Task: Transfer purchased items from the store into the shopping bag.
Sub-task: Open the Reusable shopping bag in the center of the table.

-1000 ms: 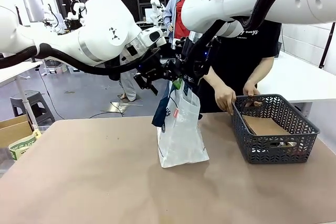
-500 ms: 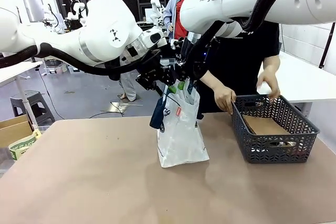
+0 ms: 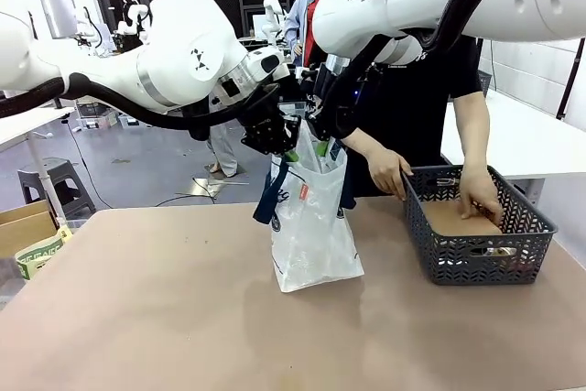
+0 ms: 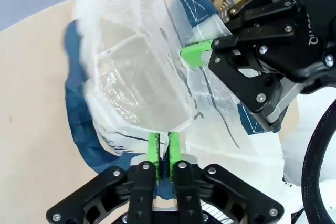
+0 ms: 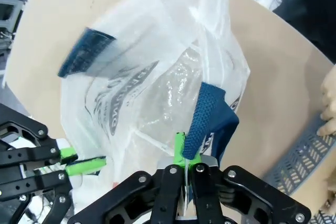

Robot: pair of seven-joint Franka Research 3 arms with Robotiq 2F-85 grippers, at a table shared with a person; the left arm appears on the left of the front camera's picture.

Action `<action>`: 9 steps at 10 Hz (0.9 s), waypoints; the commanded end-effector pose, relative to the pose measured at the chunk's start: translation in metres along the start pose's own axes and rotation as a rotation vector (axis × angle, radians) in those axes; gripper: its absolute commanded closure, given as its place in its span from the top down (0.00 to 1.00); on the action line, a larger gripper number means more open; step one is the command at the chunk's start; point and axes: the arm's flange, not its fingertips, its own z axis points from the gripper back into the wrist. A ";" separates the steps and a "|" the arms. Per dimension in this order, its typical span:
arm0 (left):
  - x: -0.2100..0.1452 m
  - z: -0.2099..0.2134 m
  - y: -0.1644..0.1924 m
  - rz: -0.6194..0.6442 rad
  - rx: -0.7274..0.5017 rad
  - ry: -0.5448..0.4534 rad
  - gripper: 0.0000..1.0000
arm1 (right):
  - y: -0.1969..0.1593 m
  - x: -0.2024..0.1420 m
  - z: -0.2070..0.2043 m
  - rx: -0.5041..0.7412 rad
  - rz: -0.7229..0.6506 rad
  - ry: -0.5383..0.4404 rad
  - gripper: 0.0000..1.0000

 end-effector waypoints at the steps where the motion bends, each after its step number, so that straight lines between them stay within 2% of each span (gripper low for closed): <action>1: -0.005 0.009 0.003 0.025 0.021 0.002 0.00 | 0.006 -0.012 0.001 -0.012 0.040 -0.035 0.00; 4: -0.016 0.034 0.013 0.022 0.076 0.028 0.00 | 0.009 -0.021 0.004 -0.054 0.075 -0.062 0.00; 6: -0.031 0.056 0.027 -0.023 0.122 0.031 0.00 | 0.011 -0.029 0.013 -0.120 0.040 -0.067 0.00; 9: -0.042 0.073 0.049 0.024 0.177 0.058 0.00 | 0.016 -0.038 0.025 -0.150 0.072 0.009 0.00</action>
